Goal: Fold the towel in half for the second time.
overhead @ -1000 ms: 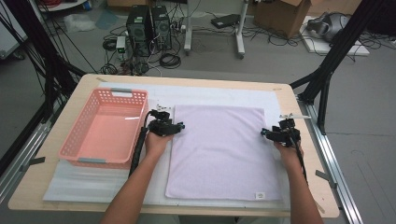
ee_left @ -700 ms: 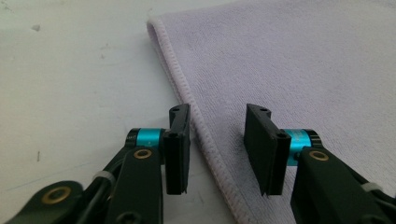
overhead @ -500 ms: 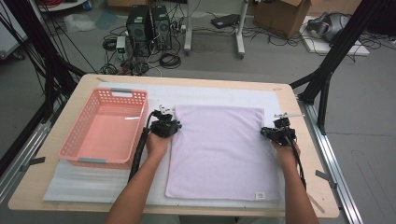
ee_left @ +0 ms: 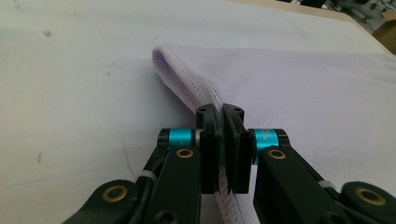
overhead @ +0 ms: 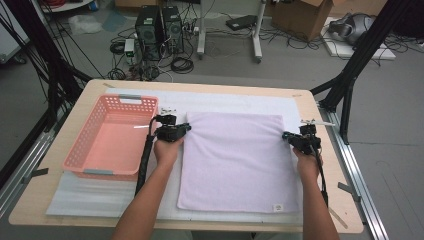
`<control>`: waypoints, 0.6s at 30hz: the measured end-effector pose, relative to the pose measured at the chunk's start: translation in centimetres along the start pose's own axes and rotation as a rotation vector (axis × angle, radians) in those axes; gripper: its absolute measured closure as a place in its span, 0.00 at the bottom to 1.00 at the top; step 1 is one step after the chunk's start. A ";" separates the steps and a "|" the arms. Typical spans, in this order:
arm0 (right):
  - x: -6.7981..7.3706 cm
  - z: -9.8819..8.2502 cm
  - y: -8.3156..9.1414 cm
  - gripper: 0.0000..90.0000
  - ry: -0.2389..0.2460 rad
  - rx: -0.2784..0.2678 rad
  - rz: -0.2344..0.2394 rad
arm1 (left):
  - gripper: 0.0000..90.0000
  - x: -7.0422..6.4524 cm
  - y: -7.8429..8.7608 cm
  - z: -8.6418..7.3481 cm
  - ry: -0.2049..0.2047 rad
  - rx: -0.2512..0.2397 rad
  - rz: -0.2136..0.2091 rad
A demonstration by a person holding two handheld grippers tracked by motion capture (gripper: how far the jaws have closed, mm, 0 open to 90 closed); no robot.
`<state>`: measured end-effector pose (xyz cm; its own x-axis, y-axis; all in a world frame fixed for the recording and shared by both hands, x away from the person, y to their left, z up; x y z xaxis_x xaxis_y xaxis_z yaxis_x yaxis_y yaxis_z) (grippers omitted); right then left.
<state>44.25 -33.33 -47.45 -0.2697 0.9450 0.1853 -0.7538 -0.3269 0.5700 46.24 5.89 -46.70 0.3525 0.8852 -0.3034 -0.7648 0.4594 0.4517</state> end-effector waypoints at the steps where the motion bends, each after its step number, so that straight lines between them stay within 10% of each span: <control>1: 0.0 0.0 0.2 0.95 0.005 0.000 0.000 | 0.95 -0.2 0.3 0.2 -0.009 -0.009 -0.012; 18: 1.2 -0.1 6.0 0.95 -0.049 -0.102 0.187 | 0.95 -2.1 5.4 0.2 -0.119 -0.002 -0.106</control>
<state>39.37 -34.13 -43.86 -0.3825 0.8667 0.3202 -0.7508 -0.4936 0.4390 41.49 6.54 -43.50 0.4924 0.8344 -0.2477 -0.7209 0.5505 0.4210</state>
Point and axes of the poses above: each handheld gripper's, and its own axes: y roughly backward along the jaws, z roughly out of its top, x roughly to its left, the point moved 7 cm from there along -y, roughly forward along the jaws, and after that the axes turned 4 degrees about -x, right-handed, at the moved point
